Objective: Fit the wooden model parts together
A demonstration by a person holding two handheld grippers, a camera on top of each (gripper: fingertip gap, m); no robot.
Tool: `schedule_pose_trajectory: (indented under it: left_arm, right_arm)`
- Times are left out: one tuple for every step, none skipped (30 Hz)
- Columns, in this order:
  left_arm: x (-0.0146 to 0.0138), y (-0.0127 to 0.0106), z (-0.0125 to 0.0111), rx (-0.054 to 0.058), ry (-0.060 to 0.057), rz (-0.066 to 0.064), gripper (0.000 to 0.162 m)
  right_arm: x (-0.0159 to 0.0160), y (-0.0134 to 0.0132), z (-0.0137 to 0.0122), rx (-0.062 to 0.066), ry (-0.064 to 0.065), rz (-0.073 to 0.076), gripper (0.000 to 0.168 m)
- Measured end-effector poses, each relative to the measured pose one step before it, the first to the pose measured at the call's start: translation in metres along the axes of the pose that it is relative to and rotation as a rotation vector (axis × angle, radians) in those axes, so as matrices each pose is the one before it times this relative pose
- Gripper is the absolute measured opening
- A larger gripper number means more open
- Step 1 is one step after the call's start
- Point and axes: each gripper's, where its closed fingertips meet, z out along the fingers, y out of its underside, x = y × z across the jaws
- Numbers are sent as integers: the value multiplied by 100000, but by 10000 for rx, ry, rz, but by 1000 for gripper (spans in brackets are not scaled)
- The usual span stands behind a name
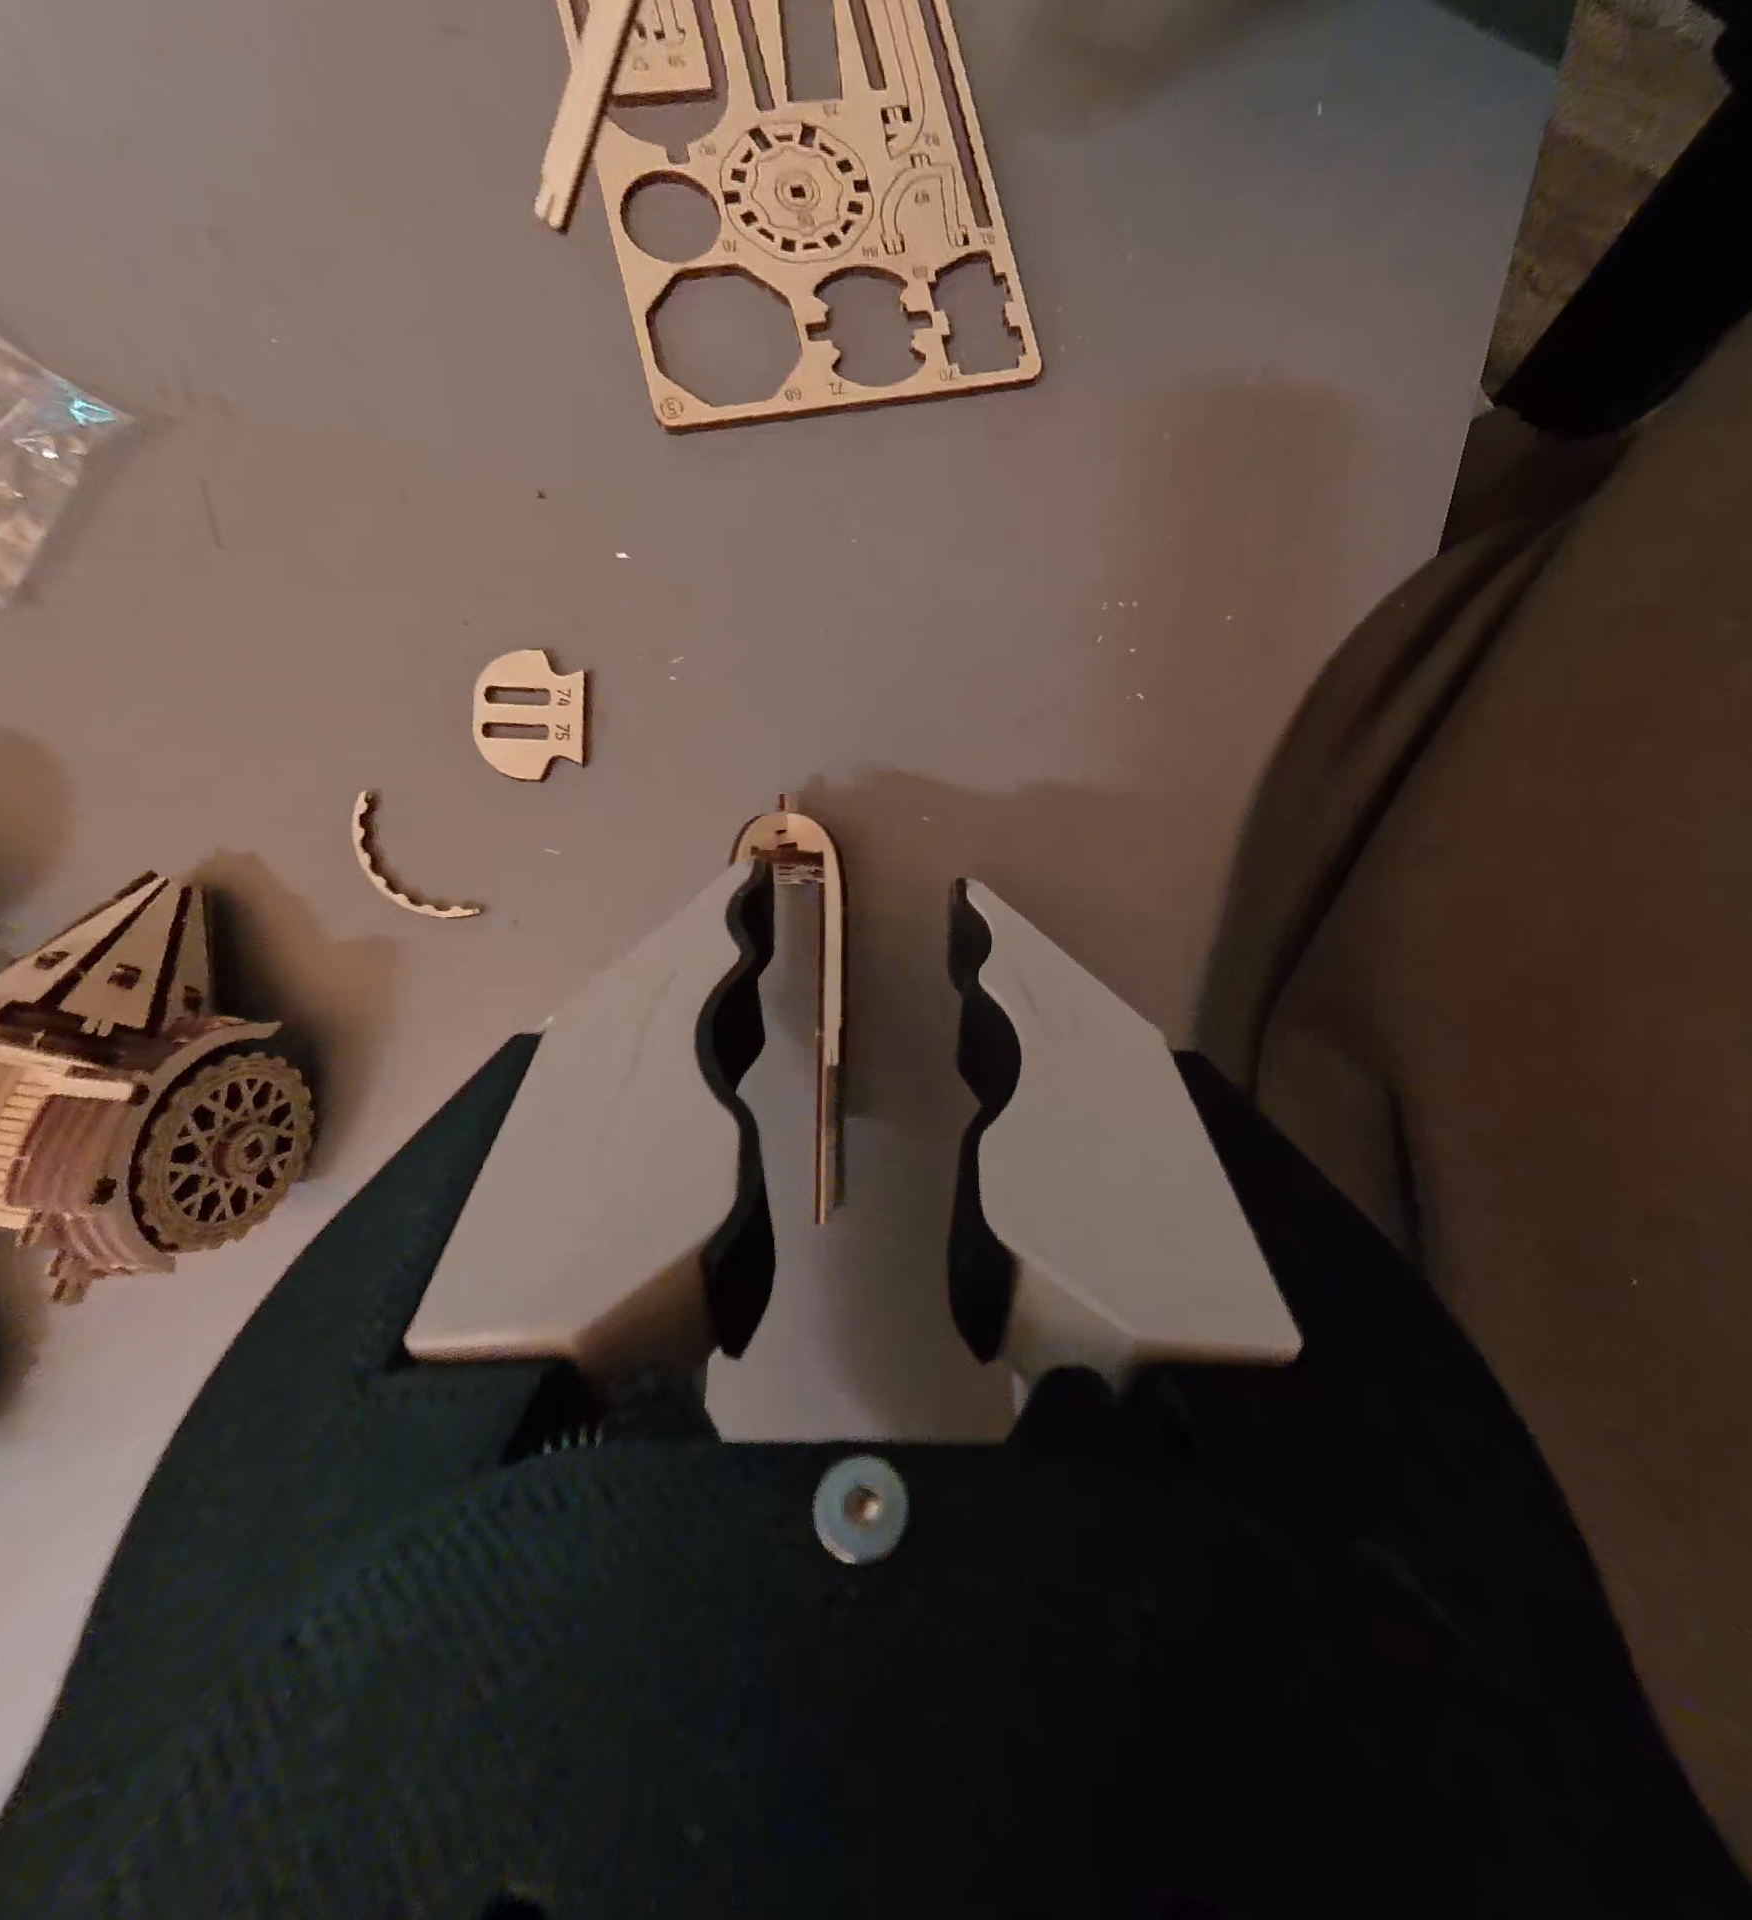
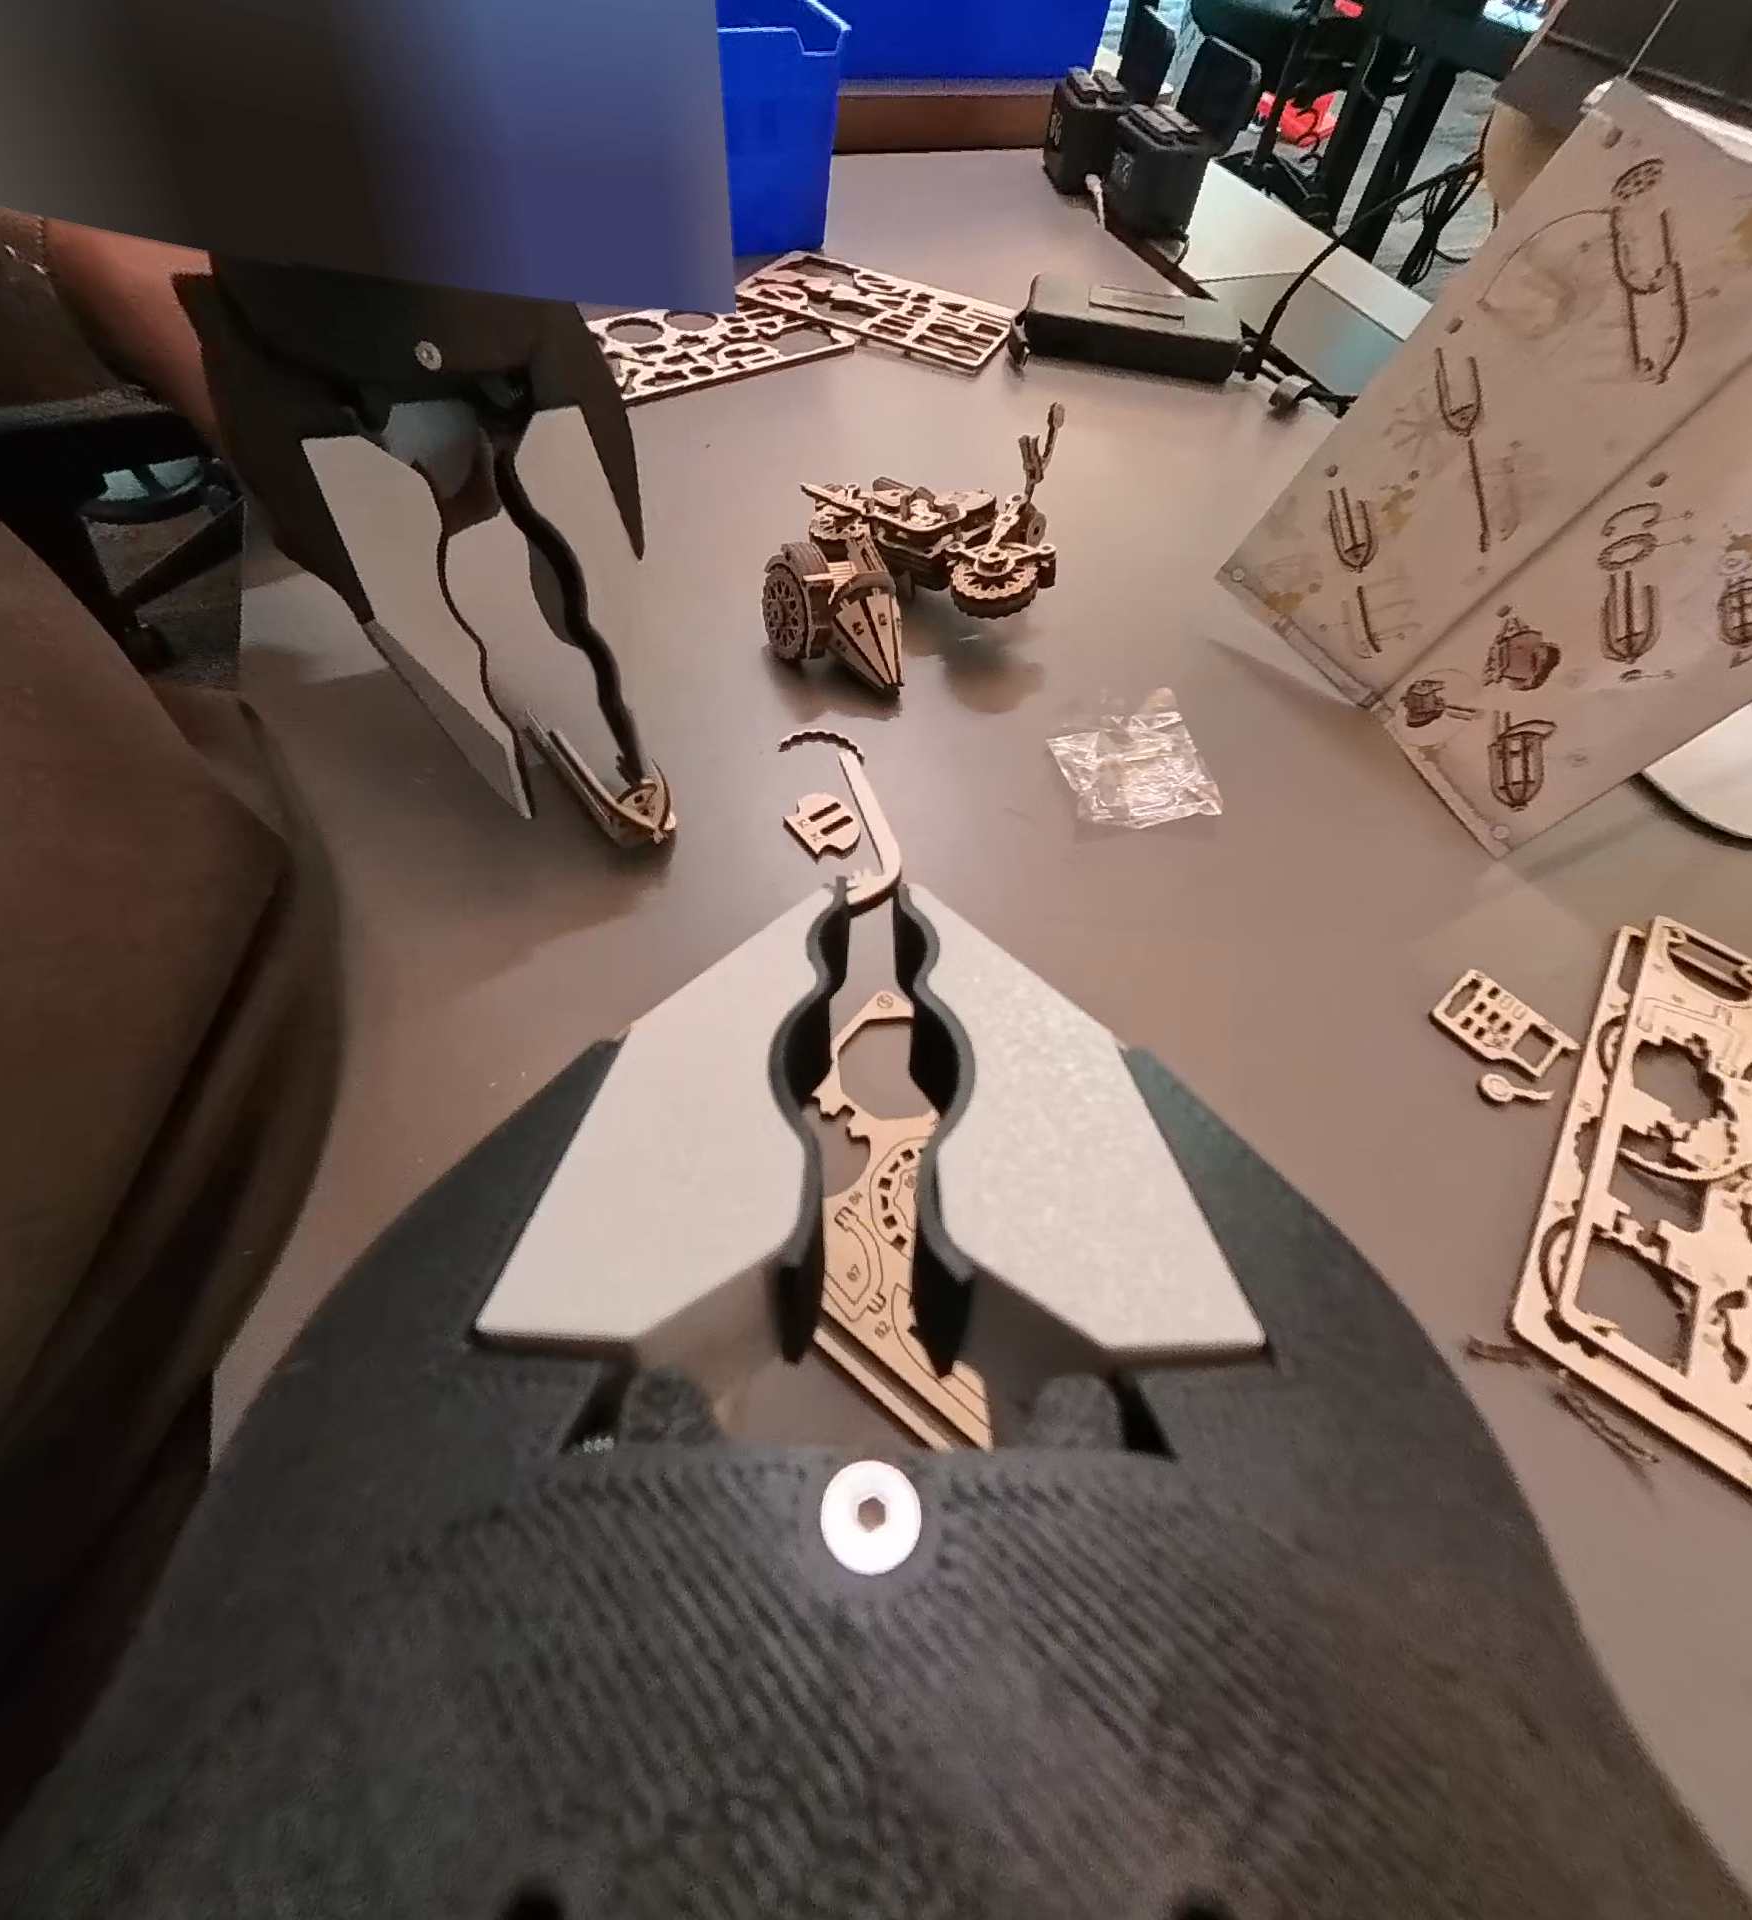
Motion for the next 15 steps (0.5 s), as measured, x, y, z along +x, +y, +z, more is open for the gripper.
schedule_pose_trajectory:
  left_arm:
    - [-155, -130, -173, 108, 7, -82, 34]
    - [-136, -259, -235, 178, 83, -153, 36]
    - [-133, -364, -251, 230, 157, -233, 37]
    - [-203, -396, -244, 254, 173, -276, 38]
    - [-312, -387, -198, 264, 144, -311, 38]
    - [-407, -260, -128, 193, 140, -392, 38]
    - [-426, -106, -7, 98, 180, -561, 38]
    - [-412, 84, 74, -28, 261, -821, 39]
    - [-388, 130, 129, -80, 336, -1005, 39]
    - [-80, 63, 111, -9, 485, -835, 39]
    - [146, 88, 70, -2, 505, -556, 38]
    - [0, 262, 111, -109, 258, -312, 36]
    - [-243, 417, 134, -199, -55, -68, 35]
    - [-394, 430, 152, -213, -268, 94, 35]
    - [-218, 419, 168, -210, -215, 156, 34]
  right_arm:
    - [-11, -17, -10, 10, -6, -1, 6]
    - [-19, -25, -9, 6, -9, -1, 6]
    - [-15, -11, -7, 3, -7, -3, 6]
    - [-14, -23, -8, 3, 0, -11, 6]
    - [-18, -24, -6, 2, 3, -16, 6]
    - [-12, -31, -11, 0, 7, -18, 6]
    - [-11, -10, -4, -2, 9, -16, 6]
    - [1, 8, -6, -7, 10, -14, 6]
    - [6, 21, 5, -13, 13, -11, 6]
    - [29, 28, -1, -14, 12, -7, 6]
    - [19, 11, -5, -8, 12, -3, 6]
    - [29, 14, -6, 1, 10, 5, 6]
    - [32, 11, -2, 4, 4, 18, 6]
    - [39, 43, 15, 0, -6, 29, 6]
    - [30, 59, 15, -5, -11, 32, 6]
